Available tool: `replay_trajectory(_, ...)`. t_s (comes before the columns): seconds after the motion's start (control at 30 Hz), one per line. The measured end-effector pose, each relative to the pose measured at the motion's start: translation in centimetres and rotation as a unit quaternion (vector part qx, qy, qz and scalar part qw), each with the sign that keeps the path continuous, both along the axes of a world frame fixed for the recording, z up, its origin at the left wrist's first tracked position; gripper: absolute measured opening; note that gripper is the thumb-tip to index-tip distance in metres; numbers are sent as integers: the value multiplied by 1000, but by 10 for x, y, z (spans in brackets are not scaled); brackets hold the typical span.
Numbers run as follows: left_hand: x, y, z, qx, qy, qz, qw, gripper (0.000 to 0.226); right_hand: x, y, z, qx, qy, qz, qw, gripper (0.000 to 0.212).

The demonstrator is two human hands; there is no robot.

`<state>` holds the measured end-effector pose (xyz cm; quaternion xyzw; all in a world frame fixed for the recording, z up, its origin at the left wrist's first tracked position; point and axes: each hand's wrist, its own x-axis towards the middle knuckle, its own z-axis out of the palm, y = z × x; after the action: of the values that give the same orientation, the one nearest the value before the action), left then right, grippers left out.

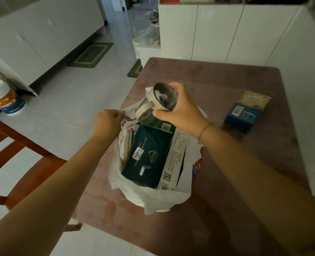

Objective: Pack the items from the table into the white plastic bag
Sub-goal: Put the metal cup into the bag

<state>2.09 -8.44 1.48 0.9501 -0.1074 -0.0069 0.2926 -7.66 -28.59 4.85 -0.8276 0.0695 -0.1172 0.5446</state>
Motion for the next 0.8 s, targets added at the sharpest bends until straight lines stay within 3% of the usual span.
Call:
replay_trajectory(0.17,-3,1,3,-31,-14,-11,999,38,30,15,-32,109,66,-74,989,65)
replay_trajectory(0.3,-7,-1,3,-30,-24,-21,999,35,31,16,-51,113,94,-35,989,73)
replay_trajectory(0.5,-8,-5,4,-19,-31,-39,999,36,14,-11,-58,-1,150,25,988,73)
replay_trajectory(0.6,-9,-7,4,-29,-27,-33,999,34,12,-17,-53,-99,126,38,986,76)
replay_trajectory(0.8,-4,-1,5,-52,-56,-20,997,34,38,-9,-8,-207,62,134,967,75)
